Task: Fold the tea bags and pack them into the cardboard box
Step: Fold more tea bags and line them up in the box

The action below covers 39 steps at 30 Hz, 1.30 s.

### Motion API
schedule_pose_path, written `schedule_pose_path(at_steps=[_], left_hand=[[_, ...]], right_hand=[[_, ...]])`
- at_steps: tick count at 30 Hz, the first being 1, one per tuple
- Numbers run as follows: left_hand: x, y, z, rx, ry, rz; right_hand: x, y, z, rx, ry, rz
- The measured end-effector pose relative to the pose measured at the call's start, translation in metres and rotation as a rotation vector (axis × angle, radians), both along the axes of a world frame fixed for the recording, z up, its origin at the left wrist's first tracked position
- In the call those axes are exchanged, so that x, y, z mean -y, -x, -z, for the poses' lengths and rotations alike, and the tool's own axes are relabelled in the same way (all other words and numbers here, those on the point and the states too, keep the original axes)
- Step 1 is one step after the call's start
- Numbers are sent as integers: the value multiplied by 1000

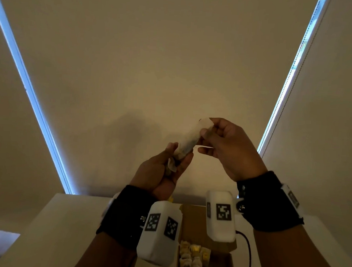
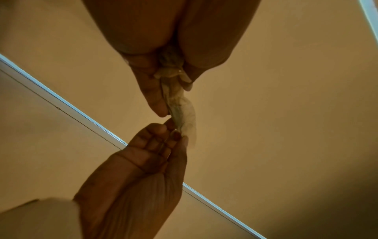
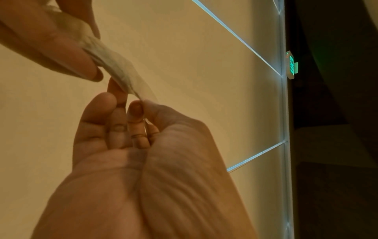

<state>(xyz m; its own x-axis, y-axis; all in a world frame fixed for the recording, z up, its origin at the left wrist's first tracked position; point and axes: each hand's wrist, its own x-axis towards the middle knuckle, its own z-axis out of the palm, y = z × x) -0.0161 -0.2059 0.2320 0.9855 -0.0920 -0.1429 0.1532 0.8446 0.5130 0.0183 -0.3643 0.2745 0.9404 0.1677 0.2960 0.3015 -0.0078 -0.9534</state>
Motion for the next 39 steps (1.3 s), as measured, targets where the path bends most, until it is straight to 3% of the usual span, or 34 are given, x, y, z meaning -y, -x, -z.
schedule_pose_path(at_steps=[5, 11, 17, 22, 28, 32, 39], left_hand=[[-7, 2, 1, 73, -76, -61], [-13, 3, 6, 127, -135, -113], [-15, 4, 5, 169, -202, -112], [-18, 7, 1, 262, -245, -54], [-14, 6, 2, 325, -349, -61], [-12, 8, 1, 361, -387, -84], [-20, 3, 4, 362, -351, -137]], right_hand=[[0, -2, 8, -72, -79, 16], [2, 14, 19, -118, -270, -155], [-1, 31, 34, -43, -93, -321], [-5, 39, 32, 88, 178, -251], [-17, 42, 28, 151, 205, -108], [-19, 40, 22, 157, 264, -115], [-6, 31, 12, 96, 169, -82]])
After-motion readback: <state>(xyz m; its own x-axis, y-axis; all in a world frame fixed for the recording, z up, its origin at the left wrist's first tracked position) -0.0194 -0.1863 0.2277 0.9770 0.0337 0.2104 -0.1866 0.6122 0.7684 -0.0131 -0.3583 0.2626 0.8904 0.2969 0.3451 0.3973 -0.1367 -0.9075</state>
